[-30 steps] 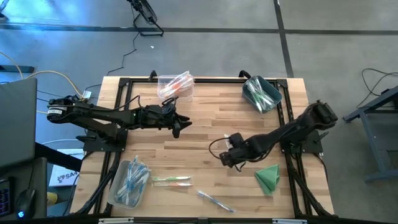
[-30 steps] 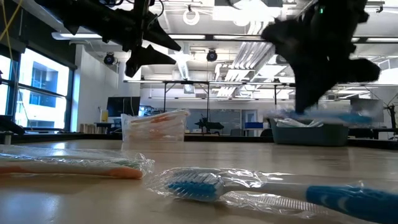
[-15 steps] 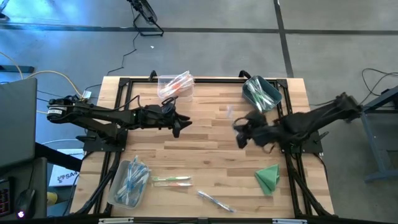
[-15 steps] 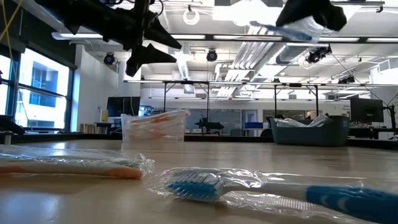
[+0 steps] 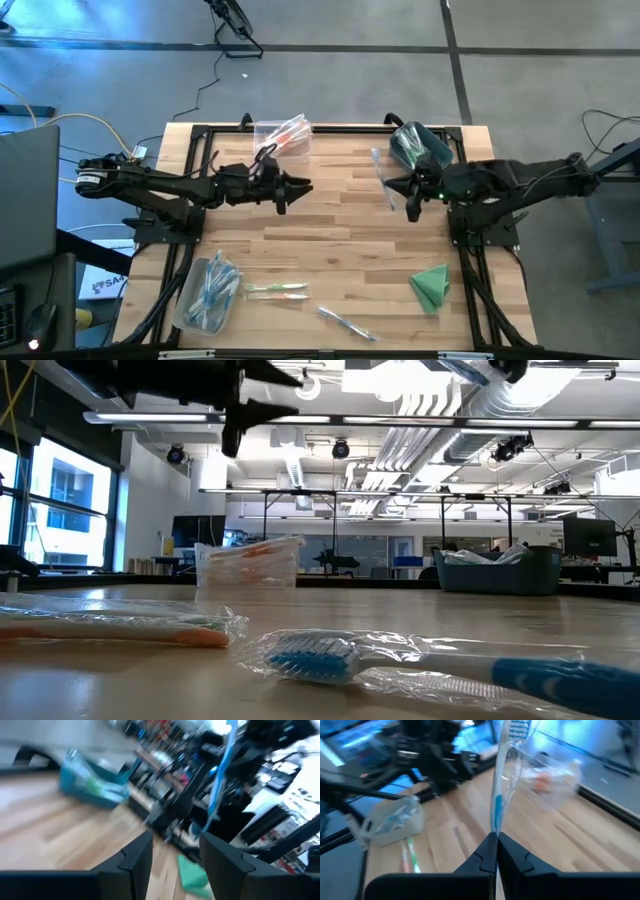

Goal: Pick & Place Toothbrushes
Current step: Put the top blue toothbrush into the gray bin

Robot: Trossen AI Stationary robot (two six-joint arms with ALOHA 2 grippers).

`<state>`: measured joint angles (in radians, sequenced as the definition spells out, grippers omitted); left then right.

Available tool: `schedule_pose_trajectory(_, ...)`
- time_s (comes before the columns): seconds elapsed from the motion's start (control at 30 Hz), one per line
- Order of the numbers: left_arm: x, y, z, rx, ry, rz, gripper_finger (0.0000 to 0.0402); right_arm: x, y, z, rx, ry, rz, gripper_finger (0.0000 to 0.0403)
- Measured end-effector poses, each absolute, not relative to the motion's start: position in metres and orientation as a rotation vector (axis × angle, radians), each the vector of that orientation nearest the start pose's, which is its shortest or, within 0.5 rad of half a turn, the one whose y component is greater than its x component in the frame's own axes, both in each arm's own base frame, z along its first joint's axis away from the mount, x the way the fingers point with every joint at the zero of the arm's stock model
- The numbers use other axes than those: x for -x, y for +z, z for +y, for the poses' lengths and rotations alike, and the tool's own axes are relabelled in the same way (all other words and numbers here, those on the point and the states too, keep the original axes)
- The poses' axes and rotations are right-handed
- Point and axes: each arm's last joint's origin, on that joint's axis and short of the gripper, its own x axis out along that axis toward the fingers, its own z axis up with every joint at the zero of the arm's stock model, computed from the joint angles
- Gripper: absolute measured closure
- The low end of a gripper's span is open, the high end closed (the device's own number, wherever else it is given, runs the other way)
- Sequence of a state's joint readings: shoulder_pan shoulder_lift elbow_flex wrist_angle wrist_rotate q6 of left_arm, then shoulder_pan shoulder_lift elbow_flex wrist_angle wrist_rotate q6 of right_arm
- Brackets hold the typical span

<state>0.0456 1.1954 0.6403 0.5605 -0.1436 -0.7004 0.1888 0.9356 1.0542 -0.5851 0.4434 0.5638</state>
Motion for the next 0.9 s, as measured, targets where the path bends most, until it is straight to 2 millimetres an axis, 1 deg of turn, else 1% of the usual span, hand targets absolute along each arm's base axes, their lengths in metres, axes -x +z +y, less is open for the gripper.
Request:
schedule_pose_trajectory(0.1, -0.258, 0.282, 0.016, 0.613, 0.144, -0.171, 0.0243, -0.190, 0.368, 0.017, -0.356, -0.269, 0.322, 0.0401)
schedule_pose_trajectory(0.2, -0.257, 0.292, 0.015, 0.541, 0.115, -0.257, 0.0243, -0.203, 0.372, 0.013, -0.310, -0.180, 0.277, 0.0401)
schedule_pose_trajectory(0.33, -0.255, 0.299, 0.014, 0.466, 0.079, -0.319, 0.0243, -0.223, 0.370, 0.007, -0.269, -0.069, 0.253, 0.0401)
schedule_pose_trajectory(0.43, -0.256, 0.300, 0.011, 0.436, 0.045, -0.334, 0.0243, -0.237, 0.365, 0.002, -0.255, -0.004, 0.262, 0.0401)
schedule_pose_trajectory(0.53, -0.263, 0.300, 0.005, 0.400, 0.028, -0.315, 0.0243, -0.251, 0.357, -0.003, -0.243, 0.035, 0.280, 0.0401)
schedule_pose_trajectory(0.7, -0.281, 0.307, -0.004, 0.319, 0.022, -0.309, 0.0243, -0.268, 0.350, -0.009, -0.233, 0.109, 0.264, 0.0401)
schedule_pose_trajectory(0.8, -0.292, 0.310, -0.003, 0.316, 0.037, -0.305, 0.0243, -0.273, 0.347, -0.011, -0.228, 0.125, 0.259, 0.0401)
schedule_pose_trajectory(0.9, -0.302, 0.312, -0.003, 0.315, 0.042, -0.303, 0.0243, -0.273, 0.346, -0.015, -0.211, 0.120, 0.265, 0.0401)
